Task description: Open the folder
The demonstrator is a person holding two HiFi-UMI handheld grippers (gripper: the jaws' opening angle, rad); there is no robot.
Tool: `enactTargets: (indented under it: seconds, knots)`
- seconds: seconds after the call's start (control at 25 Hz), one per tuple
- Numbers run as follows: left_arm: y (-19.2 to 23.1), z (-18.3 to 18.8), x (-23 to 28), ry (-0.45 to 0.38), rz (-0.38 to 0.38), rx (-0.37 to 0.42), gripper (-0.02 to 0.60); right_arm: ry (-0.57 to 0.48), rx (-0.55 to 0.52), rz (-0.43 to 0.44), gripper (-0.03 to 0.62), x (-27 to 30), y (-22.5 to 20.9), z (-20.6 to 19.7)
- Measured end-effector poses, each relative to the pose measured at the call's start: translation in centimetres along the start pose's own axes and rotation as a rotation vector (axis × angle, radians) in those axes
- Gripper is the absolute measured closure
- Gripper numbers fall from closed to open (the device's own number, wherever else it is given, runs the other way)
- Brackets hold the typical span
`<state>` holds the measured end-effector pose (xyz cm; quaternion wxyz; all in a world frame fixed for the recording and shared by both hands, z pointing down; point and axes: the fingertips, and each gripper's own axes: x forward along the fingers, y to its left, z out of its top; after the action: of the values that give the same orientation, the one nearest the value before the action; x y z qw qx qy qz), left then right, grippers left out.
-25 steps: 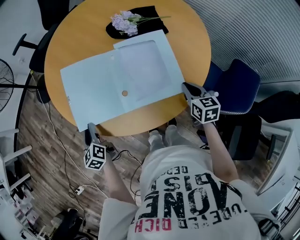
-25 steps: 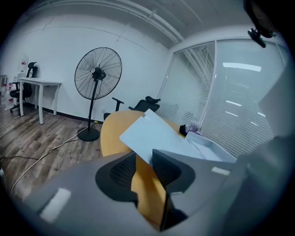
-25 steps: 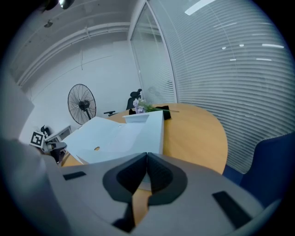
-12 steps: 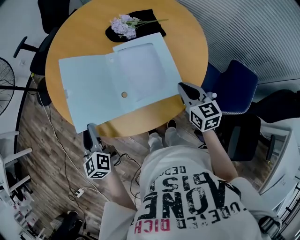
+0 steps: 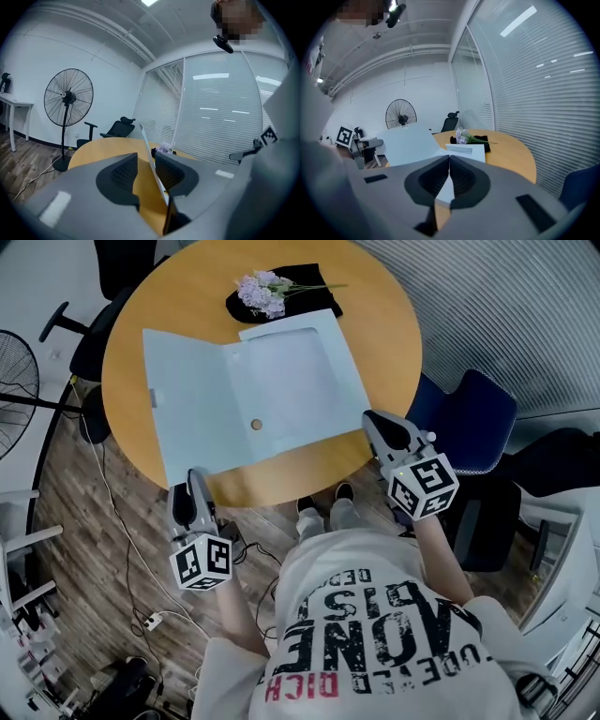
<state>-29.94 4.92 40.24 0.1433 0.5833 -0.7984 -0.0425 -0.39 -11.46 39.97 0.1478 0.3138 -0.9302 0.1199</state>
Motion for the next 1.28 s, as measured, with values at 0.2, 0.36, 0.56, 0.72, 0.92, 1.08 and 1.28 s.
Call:
enactTargets:
  seconds: [0.2, 0.36, 0.56, 0.72, 0.92, 1.08, 1.28]
  knots:
    - [-2.0, 1.9, -0.1, -0.033, -0.049, -0.008, 0.474, -0.029, 0.016, -0.002, 0.582, -1.2, 0.7, 1.4]
    - [-3.4, 3.5, -0.3, -0.064, -0.083, -0.019, 0.474, -0.041, 0.025, 0.010, 0.582, -1.8, 1.3, 1.7]
    - [-5.2, 5.7, -0.5, -0.104, -0.135, 0.005, 0.474, -0.067, 0.033, 0.016, 0.582, -2.4, 2.1, 2.3]
    - [-6.2, 7.1, -0.8, -0.120, -0.152, 0.007, 0.474, -0.098, 0.040, 0.016, 0.582, -3.0, 2.9, 3.6]
    - [-7.0, 8.5, -1.2, -0.138, -0.177, -0.009, 0.474, -0.134, 0.037, 0.012, 0.582, -3.7, 3.7, 5.0]
    - [-7.7, 9.8, -1.9, -0.158, -0.205, 0.005, 0.476, -0.163, 0.040, 0.007, 0.582, -4.4, 4.6, 6.2]
    - [-9.2, 10.7, -2.2, -0.160, -0.259, 0.026, 0.491, -0.208, 0.024, 0.006, 0.582, -5.5, 5.7, 8.0]
